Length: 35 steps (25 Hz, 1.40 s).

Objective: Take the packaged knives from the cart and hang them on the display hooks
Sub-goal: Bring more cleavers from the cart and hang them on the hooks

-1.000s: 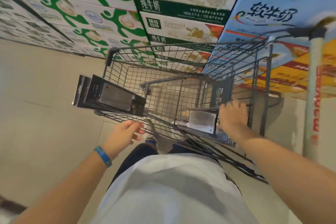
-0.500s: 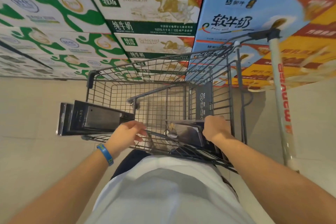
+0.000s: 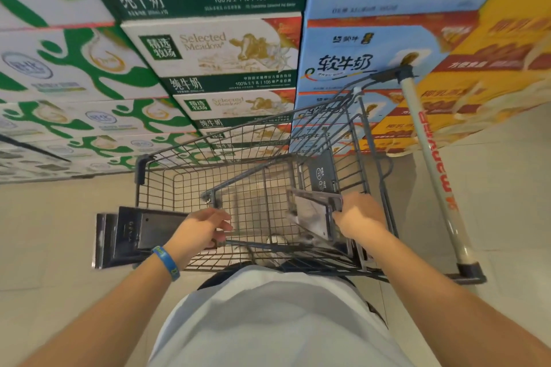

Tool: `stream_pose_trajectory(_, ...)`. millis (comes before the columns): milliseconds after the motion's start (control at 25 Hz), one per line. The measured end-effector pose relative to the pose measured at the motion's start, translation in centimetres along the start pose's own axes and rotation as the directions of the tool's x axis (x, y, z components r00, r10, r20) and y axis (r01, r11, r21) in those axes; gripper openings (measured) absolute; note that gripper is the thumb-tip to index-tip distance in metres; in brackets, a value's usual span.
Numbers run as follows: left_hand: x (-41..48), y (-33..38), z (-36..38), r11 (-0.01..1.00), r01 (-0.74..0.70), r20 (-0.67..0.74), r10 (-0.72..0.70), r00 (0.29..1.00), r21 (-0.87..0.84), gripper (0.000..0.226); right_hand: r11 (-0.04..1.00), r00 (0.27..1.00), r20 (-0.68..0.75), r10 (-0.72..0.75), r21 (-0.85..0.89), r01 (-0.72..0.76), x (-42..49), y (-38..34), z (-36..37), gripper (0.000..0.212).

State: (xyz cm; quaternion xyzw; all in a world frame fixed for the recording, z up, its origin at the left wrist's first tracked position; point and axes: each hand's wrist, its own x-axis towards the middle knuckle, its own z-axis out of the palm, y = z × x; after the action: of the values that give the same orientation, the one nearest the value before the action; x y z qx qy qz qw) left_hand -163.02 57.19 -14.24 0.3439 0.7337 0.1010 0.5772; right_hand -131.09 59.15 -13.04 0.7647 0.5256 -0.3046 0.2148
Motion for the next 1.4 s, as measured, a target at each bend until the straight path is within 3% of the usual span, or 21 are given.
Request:
stream_pose_trajectory(80,0.2,1.1,0.0,0.998,-0.039,0.023,0.038,0.999,0.04,0.018,0.997,0.999,0.012,-0.047,0.056,0.047,-0.9,-0.2,-1.6,0.024)
stream_pose_trajectory(200,0.5,3.4,0.6,0.963,-0.186,0.053,0.178,0.983,0.198,0.007,0.962,0.965,-0.037,-0.26,0.08,0.263,-2.7,-0.9,-5.2,0.01)
stream_pose_trajectory(240,0.6,4.1,0.8,0.928,-0.262,0.071,0.252,0.965,0.266,0.018,0.93,0.93,-0.079,-0.36,0.048,0.364,-3.4,-1.5,-6.7,0.006)
stream_pose_trajectory(320,0.6,6.2,0.5,0.812,-0.396,0.128,0.379,0.916,0.429,0.063,0.83,0.821,-0.139,-0.554,-0.025,0.557,-4.9,-2.9,-9.9,0.005)
stream_pose_trajectory(400,0.4,8.9,-0.4,0.697,-0.484,0.201,0.452,0.869,0.529,0.101,0.725,0.715,-0.174,-0.677,0.01,0.688,-6.3,-4.6,-12.9,0.011)
stream_pose_trajectory(440,0.1,9.9,-0.7,0.661,-0.528,0.261,0.465,0.846,0.534,0.108,0.686,0.684,-0.193,-0.704,0.064,0.725,-6.9,-5.4,-14.4,0.018)
stream_pose_trajectory(480,-0.4,10.6,-0.9,0.643,-0.564,0.319,0.467,0.825,0.518,0.107,0.647,0.658,-0.215,-0.722,0.128,0.751,-7.5,-6.1,-15.8,0.024)
stream_pose_trajectory(560,-1.4,11.0,-0.9,0.688,-0.6,0.377,0.472,0.797,0.408,0.08,0.552,0.607,-0.288,-0.741,0.254,0.794,-8.4,-7.1,-18.6,0.031)
stream_pose_trajectory(640,-2.3,10.6,-1.2,0.765,-0.61,0.271,0.554,0.787,0.208,0.044,0.431,0.544,-0.392,-0.742,0.342,0.835,-8.8,-8.1,-20.8,0.036)
stream_pose_trajectory(760,-3.4,10.6,-2.8,0.775,-0.631,0.105,0.625,0.774,0.036,0.023,0.313,0.495,-0.546,-0.676,0.396,0.863,-7.5,-9.5,-22.2,0.044)
stream_pose_trajectory(880,-4.3,10.1,-4.4,0.768,-0.64,0.001,0.64,0.768,-0.016,0.019,0.422,0.491,-0.723,-0.486,0.298,0.857,-5.3,-11.3,-20.3,0.064)
stream_pose_trajectory(920,-4.5,9.7,-4.8,0.774,-0.629,-0.057,0.626,0.778,-0.074,0.019,0.457,0.532,-0.743,-0.406,0.34,0.822,-4.7,-11.8,-18.7,0.076)
stream_pose_trajectory(960,-4.7,9.2,-5.2,0.781,-0.605,-0.122,0.592,0.796,-0.158,0.023,0.457,0.624,-0.695,-0.358,0.452,0.766,-4.3,-12.5,-16.7,0.089)
stream_pose_trajectory(1040,-4.9,8.2,-5.7,0.775,-0.522,-0.229,0.47,0.853,-0.356,0.039,0.401,0.82,-0.387,-0.422,0.732,0.551,-4.1,-14.2,-11.7,0.108)
stream_pose_trajectory(1120,-5.2,7.2,-6.1,0.769,-0.421,-0.29,0.314,0.904,-0.481,0.061,0.446,0.805,-0.073,-0.589,0.801,0.399,-4.6,-16.3,-6.4,0.105)
stream_pose_trajectory(1160,-5.4,6.6,-6.2,0.768,-0.379,-0.302,0.25,0.92,-0.517,0.07,0.446,0.777,0.003,-0.629,0.821,0.358,-4.6,-17.0,-4.1,0.097)
stream_pose_trajectory(1280,-6.1,3.6,-6.8,0.684,-0.342,-0.332,0.153,0.931,-0.644,0.069,0.326,0.734,0.082,-0.674,0.925,0.196,-3.8,-18.9,-0.6,0.072)
stream_pose_trajectory(1400,-7.3,0.1,-6.5,0.618,-0.376,-0.451,0.039,0.892,-0.69,0.058,0.29,0.687,0.136,-0.714,0.95,0.113,-3.5,-20.4,0.3,0.064)
